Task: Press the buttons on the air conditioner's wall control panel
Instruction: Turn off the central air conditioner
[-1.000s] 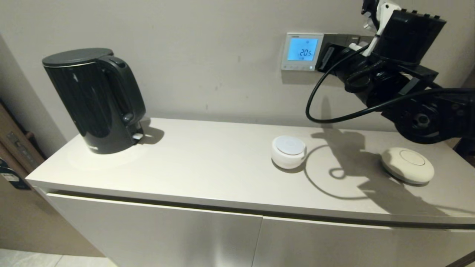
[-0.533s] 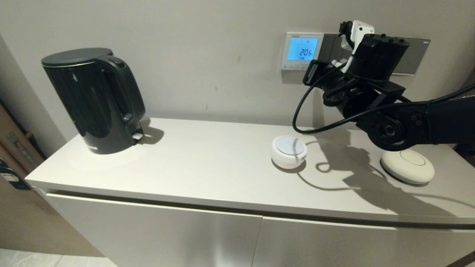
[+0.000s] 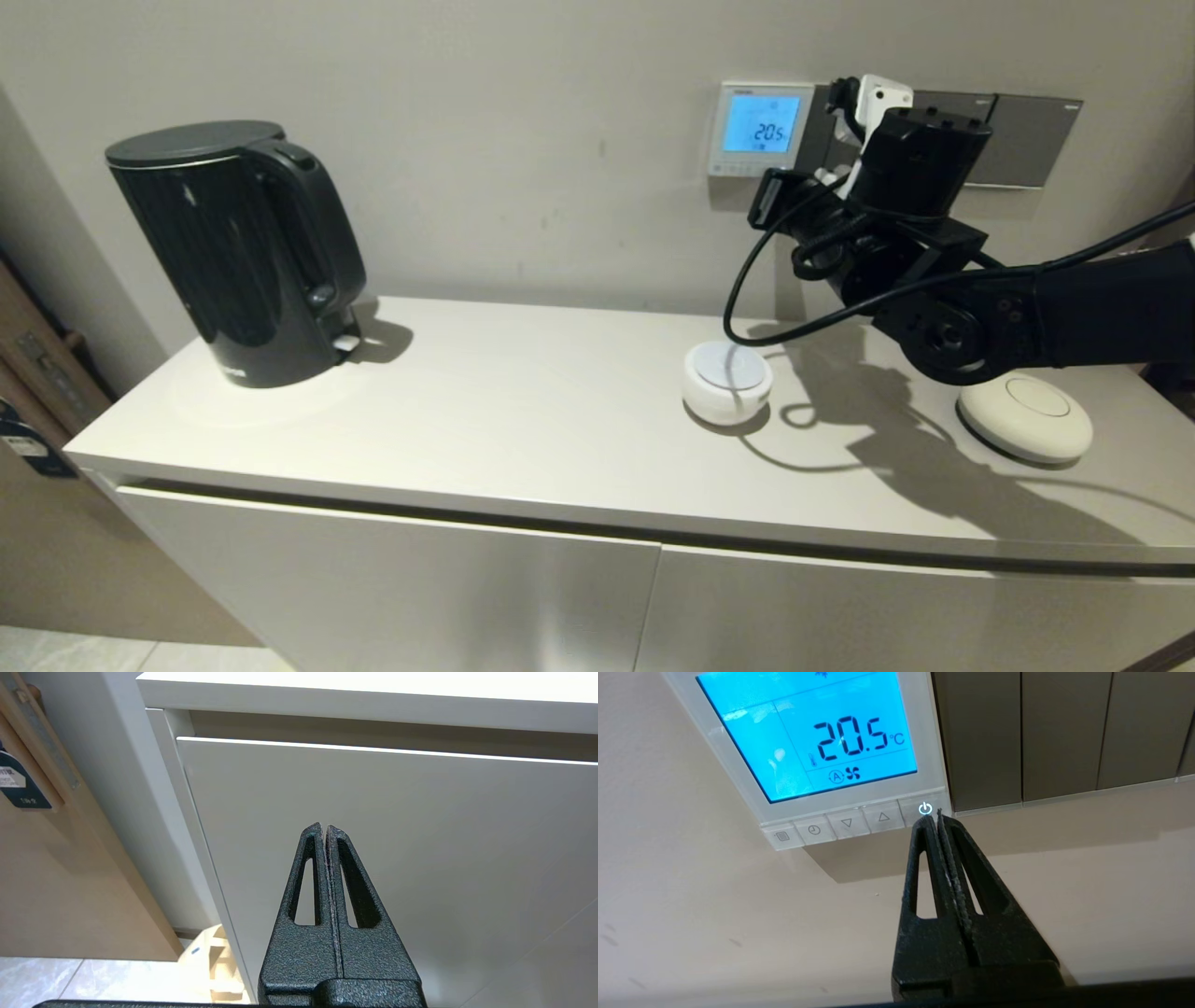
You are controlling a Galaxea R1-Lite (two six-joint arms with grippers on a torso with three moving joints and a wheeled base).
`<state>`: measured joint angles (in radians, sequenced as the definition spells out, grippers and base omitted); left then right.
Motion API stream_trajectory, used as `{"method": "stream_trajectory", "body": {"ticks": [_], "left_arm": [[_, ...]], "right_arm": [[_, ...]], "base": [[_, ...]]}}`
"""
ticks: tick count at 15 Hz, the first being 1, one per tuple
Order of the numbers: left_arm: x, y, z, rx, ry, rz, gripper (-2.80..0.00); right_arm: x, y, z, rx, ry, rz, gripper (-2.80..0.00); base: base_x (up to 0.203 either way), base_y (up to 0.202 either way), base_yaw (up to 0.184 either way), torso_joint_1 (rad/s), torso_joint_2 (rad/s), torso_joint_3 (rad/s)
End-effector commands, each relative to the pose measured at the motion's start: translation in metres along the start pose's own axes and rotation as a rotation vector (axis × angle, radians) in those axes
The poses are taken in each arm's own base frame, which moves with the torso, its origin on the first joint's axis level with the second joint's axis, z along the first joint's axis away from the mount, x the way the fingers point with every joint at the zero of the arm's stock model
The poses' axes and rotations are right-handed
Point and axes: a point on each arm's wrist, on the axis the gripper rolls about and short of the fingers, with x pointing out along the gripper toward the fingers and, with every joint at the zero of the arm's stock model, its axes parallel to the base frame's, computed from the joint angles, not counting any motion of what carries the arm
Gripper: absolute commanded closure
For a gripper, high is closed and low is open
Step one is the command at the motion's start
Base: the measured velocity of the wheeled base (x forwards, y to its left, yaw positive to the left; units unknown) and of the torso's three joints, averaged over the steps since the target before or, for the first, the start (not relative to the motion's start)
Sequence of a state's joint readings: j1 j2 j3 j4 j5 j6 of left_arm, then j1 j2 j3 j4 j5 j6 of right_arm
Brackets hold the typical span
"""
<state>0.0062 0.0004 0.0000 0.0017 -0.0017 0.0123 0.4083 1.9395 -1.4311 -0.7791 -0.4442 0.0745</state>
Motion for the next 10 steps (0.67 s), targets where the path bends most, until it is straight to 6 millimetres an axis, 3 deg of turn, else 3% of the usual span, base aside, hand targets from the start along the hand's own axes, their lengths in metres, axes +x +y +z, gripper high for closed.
{"method": "stream_trajectory", "body": {"ticks": [1,10], "left_arm": [[0.0001,0.0000,0.0000,0.000,0.001,0.000,0.00],[0.0000,0.0000,0.0000,0.000,-0.001,0.001,0.00]], "right_arm": [[0.0011,0.0003,-0.0015,0.000,-0.001,-0.001,0.00],[0.0076,0.0028,-0.0094,-0.004,0.006,-0.001,0.00]], "base": [[0.000,0.000,0.000,0.000,0.00,0.000],[0.000,0.000,0.000,0.000,0.00,0.000]]}}
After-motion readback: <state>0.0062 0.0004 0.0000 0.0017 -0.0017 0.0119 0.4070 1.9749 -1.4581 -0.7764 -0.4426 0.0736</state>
